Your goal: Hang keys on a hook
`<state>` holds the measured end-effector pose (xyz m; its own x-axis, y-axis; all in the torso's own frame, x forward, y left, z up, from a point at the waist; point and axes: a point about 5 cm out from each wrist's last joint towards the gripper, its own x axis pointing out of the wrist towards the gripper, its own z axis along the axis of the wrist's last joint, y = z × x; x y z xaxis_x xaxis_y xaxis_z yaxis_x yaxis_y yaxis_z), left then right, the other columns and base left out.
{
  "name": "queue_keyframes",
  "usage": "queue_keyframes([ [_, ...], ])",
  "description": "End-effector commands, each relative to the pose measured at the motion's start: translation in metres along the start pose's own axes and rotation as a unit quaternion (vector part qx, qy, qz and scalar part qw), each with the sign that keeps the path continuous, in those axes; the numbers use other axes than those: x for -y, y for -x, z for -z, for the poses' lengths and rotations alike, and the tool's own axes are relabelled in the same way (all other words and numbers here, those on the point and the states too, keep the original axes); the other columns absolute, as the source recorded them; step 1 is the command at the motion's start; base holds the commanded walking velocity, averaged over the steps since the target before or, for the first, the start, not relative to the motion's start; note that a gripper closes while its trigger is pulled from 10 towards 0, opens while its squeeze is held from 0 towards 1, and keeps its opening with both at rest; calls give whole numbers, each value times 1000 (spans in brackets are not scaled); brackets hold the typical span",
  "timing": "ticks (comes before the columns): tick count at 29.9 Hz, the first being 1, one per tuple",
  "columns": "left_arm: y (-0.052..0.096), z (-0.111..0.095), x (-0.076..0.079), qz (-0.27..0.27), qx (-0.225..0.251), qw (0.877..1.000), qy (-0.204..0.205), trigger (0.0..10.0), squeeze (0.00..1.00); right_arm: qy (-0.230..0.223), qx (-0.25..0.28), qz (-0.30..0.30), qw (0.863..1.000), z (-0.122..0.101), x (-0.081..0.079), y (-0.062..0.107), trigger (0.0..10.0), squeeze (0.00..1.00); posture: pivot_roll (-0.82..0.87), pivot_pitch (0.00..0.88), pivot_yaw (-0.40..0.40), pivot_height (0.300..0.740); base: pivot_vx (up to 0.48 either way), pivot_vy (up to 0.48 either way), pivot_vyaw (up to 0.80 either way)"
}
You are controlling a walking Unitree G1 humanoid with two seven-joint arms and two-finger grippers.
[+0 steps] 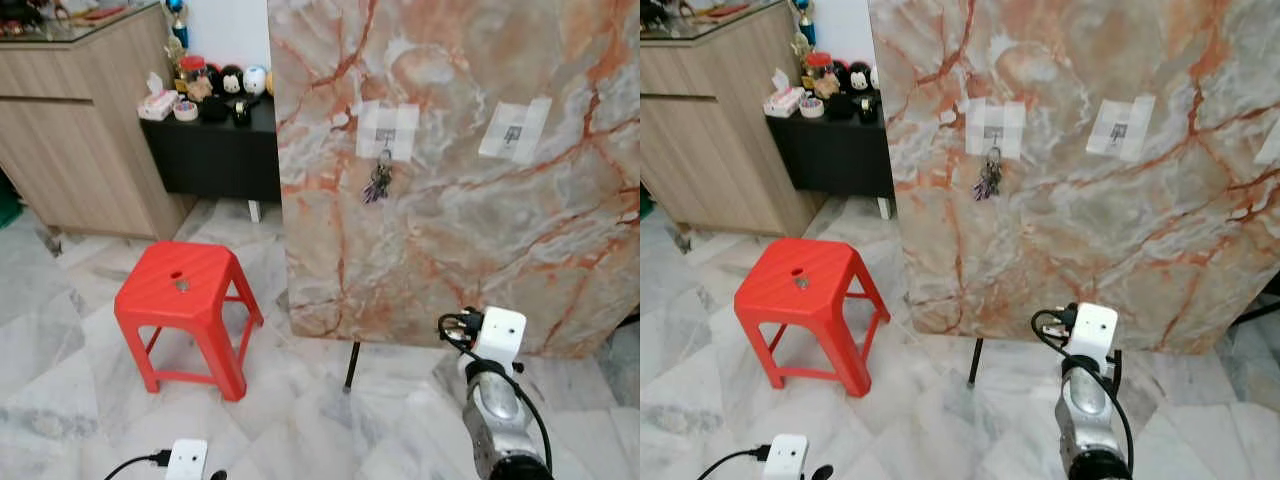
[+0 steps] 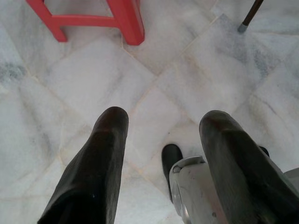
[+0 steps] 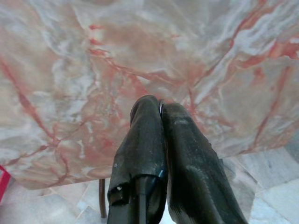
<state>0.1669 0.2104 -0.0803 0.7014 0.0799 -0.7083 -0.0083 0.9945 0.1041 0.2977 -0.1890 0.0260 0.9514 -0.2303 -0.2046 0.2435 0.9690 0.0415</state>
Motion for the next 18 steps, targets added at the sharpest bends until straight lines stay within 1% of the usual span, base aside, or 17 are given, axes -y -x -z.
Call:
queue_keyframes([
  [1, 2, 6, -4, -3, -11, 1000, 5, 10000, 0, -3, 5, 0, 1000, -3, -1, -2, 10000, 0, 11, 0, -30, 725, 0, 0, 0],
  [10, 1, 3, -2, -3, -7, 1000, 10, 10000, 0, -8, 16, 2, 1000, -7, 1, -3, 10000, 0, 13, 0, -38, 725, 0, 0, 0],
  [15, 1, 3, 0, -4, -6, 1000, 14, 10000, 0, -10, 17, 1, 1000, -8, 0, -3, 10000, 0, 16, 0, -43, 725, 268, 0, 0],
  [18, 2, 5, -1, -6, -9, 1000, 18, 10000, 0, -15, 8, -1, 1000, -6, -2, -3, 10000, 0, 19, 0, -45, 725, 296, 0, 0],
])
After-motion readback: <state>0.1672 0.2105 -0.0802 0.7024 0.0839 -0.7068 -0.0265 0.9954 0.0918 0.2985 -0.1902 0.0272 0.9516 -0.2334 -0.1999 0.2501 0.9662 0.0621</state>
